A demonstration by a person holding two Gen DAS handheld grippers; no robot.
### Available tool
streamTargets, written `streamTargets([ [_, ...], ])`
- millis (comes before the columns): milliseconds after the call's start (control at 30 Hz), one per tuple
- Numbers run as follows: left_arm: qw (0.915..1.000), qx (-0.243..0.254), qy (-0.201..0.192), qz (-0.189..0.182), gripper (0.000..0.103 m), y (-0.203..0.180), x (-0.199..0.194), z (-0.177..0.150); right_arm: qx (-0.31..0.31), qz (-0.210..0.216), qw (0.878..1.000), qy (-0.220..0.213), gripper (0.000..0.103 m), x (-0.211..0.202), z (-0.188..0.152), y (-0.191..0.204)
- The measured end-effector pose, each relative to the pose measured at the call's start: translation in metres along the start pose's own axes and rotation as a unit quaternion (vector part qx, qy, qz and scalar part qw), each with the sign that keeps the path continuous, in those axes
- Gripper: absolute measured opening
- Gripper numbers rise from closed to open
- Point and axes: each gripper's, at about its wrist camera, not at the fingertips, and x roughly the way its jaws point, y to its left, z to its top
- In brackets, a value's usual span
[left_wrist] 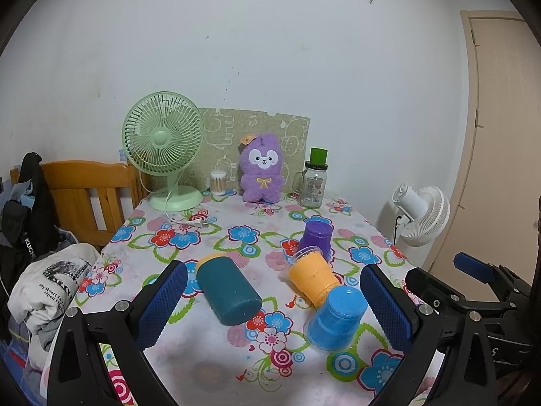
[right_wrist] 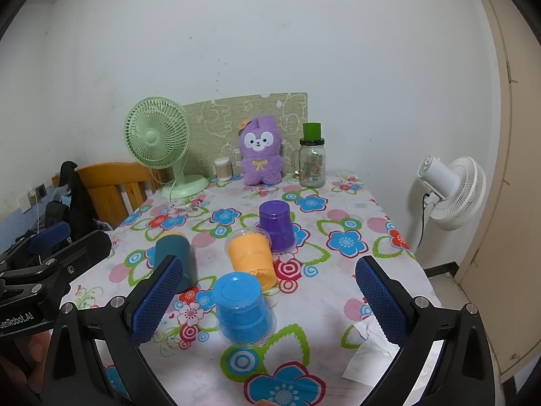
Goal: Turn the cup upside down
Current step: 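Open the left gripper and withdraw from the blue cup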
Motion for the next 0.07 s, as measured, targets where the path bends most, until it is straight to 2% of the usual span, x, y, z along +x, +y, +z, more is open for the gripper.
streamTargets([
  [67,1.0,0.0,0.001,0.0,0.103,-0.0005,0.0004,-0.0001,0.0,-0.001,1.0,0.0,0.103,0.0001,-0.0003,0.0],
])
